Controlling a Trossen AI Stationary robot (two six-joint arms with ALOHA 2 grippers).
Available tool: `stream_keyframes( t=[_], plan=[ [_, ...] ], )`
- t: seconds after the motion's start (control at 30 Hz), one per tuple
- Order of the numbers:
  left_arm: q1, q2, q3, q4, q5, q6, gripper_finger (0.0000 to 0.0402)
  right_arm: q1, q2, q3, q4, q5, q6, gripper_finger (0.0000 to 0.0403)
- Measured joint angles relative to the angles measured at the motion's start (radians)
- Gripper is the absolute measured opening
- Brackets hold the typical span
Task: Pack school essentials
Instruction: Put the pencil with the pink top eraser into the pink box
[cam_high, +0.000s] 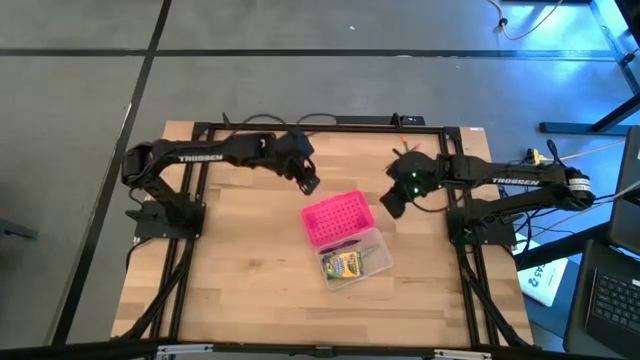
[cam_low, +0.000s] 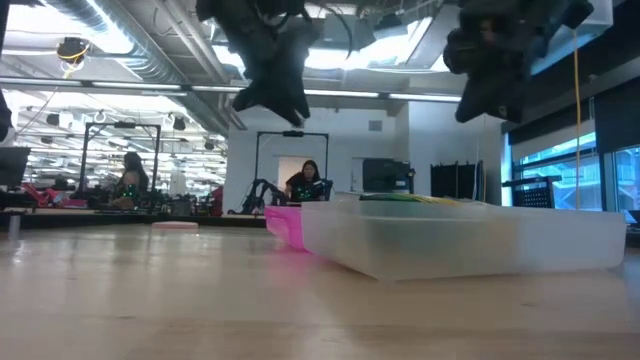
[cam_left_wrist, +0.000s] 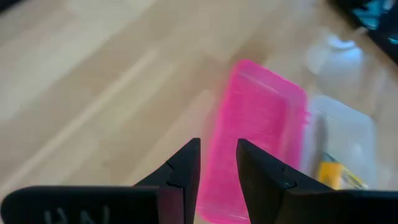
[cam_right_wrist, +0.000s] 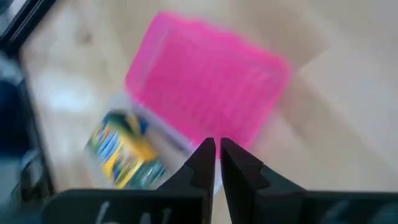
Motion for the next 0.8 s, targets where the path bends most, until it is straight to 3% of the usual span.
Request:
stream_keyframes(
  t=[0.2, 0.5, 0.67, 0.8],
  plan=[
    [0.103, 0.001, 0.0, 0.0, 0.039, 0.087, 0.0096, -0.098, 0.0, 0.086, -0.095, 0.185, 0.098, 0.0007],
    [0.219, 0.002, 0.0, 0.013, 0.045, 0.28, 0.0096, -0.305, 0.04, 0.125, -0.161, 0.197, 0.209, 0.0002],
    [0.271, 0.002, 0.0, 0.058, 0.181, 0.382, 0.0096, -0.406, 0.097, 0.125, -0.14, 0.2, 0.232, 0.0004],
    [0.296, 0.002, 0.003, 0.09, 0.198, 0.445, 0.0096, -0.454, 0.126, 0.126, -0.139, 0.192, 0.231, 0.0009]
  ],
)
